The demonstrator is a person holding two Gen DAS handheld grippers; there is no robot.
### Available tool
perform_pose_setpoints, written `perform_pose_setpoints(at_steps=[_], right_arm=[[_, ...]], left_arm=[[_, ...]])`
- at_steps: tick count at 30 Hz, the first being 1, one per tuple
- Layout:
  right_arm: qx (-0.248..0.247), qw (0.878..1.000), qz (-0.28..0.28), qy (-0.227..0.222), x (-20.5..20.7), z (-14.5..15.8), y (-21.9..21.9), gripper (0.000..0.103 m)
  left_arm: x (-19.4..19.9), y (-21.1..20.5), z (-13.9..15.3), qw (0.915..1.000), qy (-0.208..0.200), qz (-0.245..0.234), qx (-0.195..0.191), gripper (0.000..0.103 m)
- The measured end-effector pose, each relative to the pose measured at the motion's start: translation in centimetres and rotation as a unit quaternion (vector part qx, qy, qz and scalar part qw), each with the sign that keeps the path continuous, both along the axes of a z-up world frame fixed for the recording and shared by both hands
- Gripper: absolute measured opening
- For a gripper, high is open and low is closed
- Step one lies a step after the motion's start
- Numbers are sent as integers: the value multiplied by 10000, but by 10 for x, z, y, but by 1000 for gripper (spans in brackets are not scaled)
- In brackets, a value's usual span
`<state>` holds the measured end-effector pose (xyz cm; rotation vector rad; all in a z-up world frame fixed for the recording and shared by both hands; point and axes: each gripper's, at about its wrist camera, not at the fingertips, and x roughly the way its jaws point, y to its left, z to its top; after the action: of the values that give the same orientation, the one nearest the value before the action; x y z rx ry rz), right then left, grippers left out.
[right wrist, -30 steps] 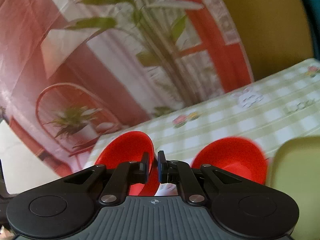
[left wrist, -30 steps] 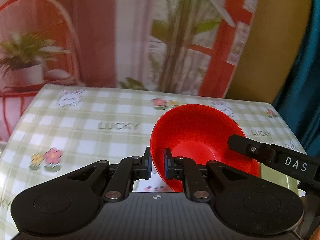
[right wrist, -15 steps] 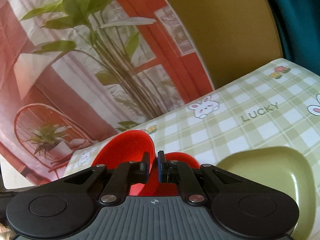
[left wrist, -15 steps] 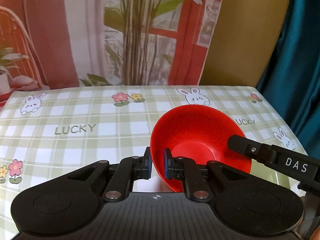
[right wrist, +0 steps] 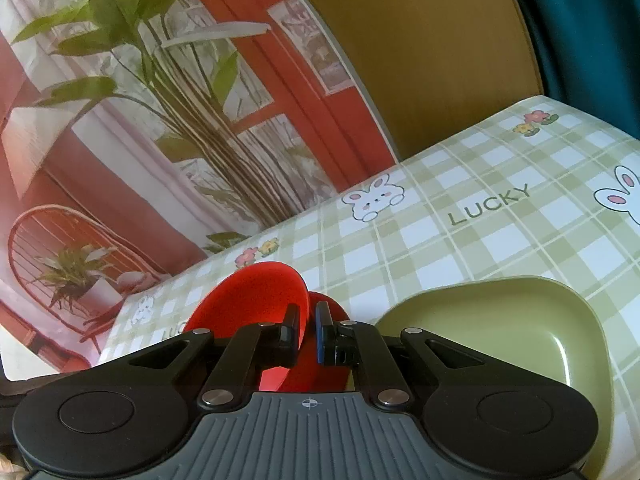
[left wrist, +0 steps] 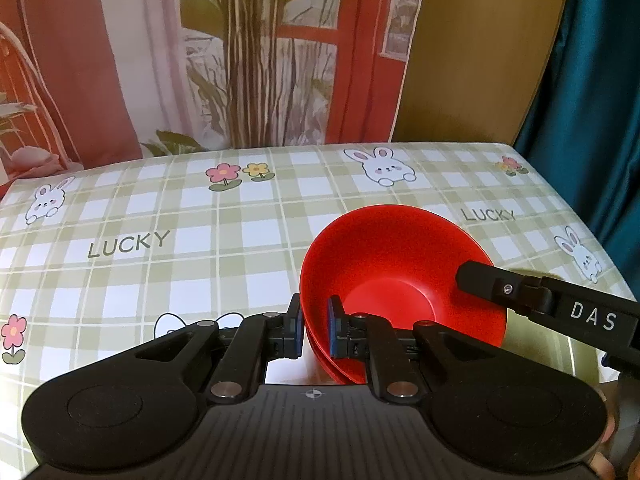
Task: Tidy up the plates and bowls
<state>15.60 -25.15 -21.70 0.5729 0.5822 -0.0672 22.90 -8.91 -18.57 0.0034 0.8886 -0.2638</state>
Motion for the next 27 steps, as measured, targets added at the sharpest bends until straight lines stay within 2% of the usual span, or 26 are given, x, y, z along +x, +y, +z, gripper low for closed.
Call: perform_pose_setpoints(at_steps=[20, 27], right_arm=[[-107, 9997, 72, 231, 6, -12, -1, 8], [-140, 9996, 105, 208, 7, -11, -1, 15]], left_arm=[[4, -2, -7, 9996, -25, -114, 252, 13], [4, -1, 0, 9998, -158, -46, 127, 20]])
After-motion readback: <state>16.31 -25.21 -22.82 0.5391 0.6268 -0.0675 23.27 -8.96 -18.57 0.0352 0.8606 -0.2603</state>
